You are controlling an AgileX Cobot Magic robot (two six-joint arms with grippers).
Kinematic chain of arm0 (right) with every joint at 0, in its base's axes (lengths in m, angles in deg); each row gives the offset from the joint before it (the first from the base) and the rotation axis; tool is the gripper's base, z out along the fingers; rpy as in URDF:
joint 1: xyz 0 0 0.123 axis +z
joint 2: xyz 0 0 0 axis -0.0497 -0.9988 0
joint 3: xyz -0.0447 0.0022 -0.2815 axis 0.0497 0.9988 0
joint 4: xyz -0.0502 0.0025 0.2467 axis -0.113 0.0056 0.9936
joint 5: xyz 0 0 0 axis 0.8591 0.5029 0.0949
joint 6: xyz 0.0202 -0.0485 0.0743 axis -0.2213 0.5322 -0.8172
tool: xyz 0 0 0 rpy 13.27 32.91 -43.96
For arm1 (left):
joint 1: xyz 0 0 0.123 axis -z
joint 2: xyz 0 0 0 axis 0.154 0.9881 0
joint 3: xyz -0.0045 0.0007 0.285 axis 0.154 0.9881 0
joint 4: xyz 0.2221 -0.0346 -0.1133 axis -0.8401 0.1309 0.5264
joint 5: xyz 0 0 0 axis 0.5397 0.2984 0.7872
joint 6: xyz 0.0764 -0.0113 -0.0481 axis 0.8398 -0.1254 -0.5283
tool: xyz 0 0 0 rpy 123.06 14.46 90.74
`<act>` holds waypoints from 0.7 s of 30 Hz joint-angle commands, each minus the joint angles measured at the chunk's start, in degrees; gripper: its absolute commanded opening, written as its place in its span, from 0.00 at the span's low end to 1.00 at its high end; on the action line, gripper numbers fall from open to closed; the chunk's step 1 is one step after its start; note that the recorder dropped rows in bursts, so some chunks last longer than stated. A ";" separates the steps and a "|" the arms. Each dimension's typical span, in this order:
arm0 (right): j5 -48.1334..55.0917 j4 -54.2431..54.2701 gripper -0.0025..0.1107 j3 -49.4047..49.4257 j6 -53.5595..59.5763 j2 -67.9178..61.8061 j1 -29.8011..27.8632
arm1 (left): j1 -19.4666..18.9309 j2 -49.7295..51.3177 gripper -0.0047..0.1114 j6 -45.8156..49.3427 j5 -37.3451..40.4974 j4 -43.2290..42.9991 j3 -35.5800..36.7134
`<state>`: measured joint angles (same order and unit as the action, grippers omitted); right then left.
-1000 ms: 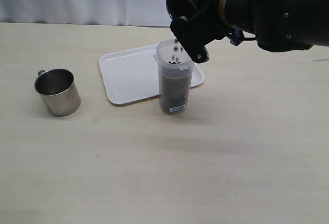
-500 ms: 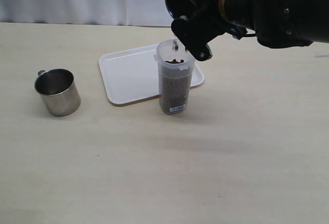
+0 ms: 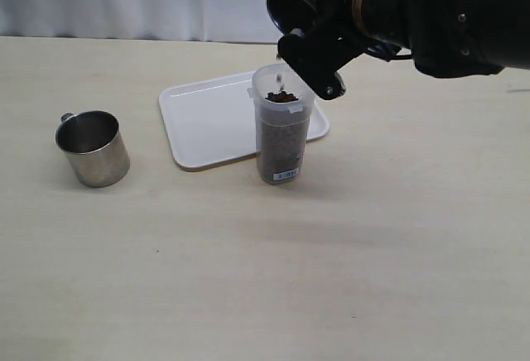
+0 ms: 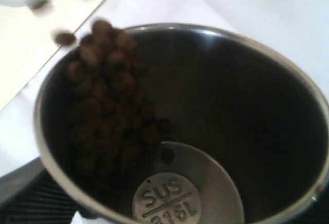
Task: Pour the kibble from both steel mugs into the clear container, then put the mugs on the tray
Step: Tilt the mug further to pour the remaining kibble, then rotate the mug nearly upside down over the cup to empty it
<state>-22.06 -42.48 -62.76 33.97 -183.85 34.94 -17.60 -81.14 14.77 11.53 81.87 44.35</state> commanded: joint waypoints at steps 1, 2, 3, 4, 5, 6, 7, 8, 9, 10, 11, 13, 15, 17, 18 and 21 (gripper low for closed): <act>0.02 -0.49 0.06 -0.46 2.69 0.63 0.03 | 0.25 -0.16 0.04 -0.02 -0.56 -0.03 0.19; 0.02 -0.49 0.06 -0.46 3.10 0.63 0.03 | 0.25 -0.16 0.04 -0.02 -0.56 -0.03 0.19; 0.02 -0.49 0.06 -0.46 3.54 0.63 0.03 | 0.25 -0.16 0.04 -0.02 -0.56 -0.03 0.19; 0.02 -0.49 0.06 -0.46 3.69 0.63 0.03 | 0.25 -0.16 0.04 -0.02 -0.56 -0.03 0.19; 0.02 -0.49 0.06 -0.46 3.69 0.63 0.03 | 0.25 -0.16 0.04 -0.02 -0.56 -0.03 0.19; 0.02 -0.49 0.06 -0.46 3.78 0.63 0.03 | 0.25 -0.16 0.04 -0.02 -0.56 -0.03 0.19; 0.02 -0.49 0.06 -0.46 3.82 0.63 0.03 | 0.25 -0.16 0.04 -0.02 -0.56 -0.03 0.19; 0.02 -0.49 0.06 -0.46 3.94 0.63 0.03 | 0.25 -0.16 0.04 -0.02 -0.56 -0.03 0.19; 0.02 -0.49 0.06 -0.46 4.10 0.63 0.03 | 0.25 -0.16 0.04 -0.02 -0.56 -0.03 0.19; 0.02 -0.49 0.06 -0.46 4.66 0.63 0.03 | 0.25 -0.16 0.04 -0.02 -0.56 -0.03 0.19; 0.02 -0.49 0.06 -0.46 5.33 0.63 0.03 | 0.25 -0.16 0.04 -0.02 -0.56 -0.03 0.19; 0.02 -0.49 0.06 -0.46 6.40 0.63 0.03 | 0.25 -0.16 0.04 -0.02 -0.56 -0.03 0.19; 0.02 -0.49 0.06 -0.46 7.16 0.63 0.03 | 0.25 -0.16 0.04 -0.02 -0.56 -0.03 0.19; 0.02 -0.49 0.06 -0.46 7.44 0.63 0.03 | 0.25 -0.16 0.04 -0.02 -0.56 -0.03 0.19; 0.02 -0.49 0.06 -0.46 7.51 0.63 0.03 | 0.25 -0.16 0.04 -0.02 -0.56 -0.03 0.19; -0.15 -0.49 0.06 -0.46 8.97 0.63 0.03 | 0.25 -0.16 0.04 -0.02 -0.56 -0.03 0.19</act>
<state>-22.06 -42.48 -62.76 41.45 -183.85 34.94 -17.60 -81.14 14.77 11.53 81.87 44.35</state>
